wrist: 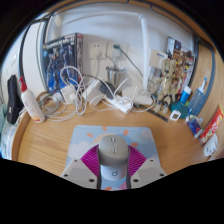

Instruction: Arrange mouse

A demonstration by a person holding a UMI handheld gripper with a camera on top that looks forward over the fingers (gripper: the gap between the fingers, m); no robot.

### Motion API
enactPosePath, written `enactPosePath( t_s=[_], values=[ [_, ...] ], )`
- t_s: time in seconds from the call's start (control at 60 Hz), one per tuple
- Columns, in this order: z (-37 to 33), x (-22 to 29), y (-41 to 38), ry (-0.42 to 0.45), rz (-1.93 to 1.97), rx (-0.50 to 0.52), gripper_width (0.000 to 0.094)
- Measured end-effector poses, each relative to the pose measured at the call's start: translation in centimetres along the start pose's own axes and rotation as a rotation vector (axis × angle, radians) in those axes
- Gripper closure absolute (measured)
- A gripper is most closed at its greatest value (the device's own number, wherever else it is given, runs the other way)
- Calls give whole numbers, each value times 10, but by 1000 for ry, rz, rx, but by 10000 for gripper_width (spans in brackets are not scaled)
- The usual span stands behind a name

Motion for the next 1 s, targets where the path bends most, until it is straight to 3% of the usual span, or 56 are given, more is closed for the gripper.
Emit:
enactPosePath(
  t_s=[0.1,0.133,0.283,0.467,0.5,0.533,0.617,0.783,0.9,1.0],
  values=[
    [20,-20,-7,-64,-1,0,591],
    [21,-14,-6,-37,14,-7,572],
    [24,-19,-8,-64,19,-13,491],
    [26,-19,-7,-77,97,44,401],
    [23,-20,-6,-96,84,59,335],
    [21,-24,-5,-125,64,59,196],
    [5,-27,3,-151,-3,30,109],
    [-64,-16,13,-97,-35,81,116],
    [-138,-6,50,-44,-36,58,114],
    [-205,11,85,51,15,48,109]
  ],
)
Point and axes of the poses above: the point between the fingertips, and its own axes, seen from behind it with the camera up: y to the right, x up, z forward, the way the camera looks, the point moved 2 cm from there along -z, backward, against the way the camera looks, and after that the axes turned 7 degrees about -y, right-handed, at the moved point
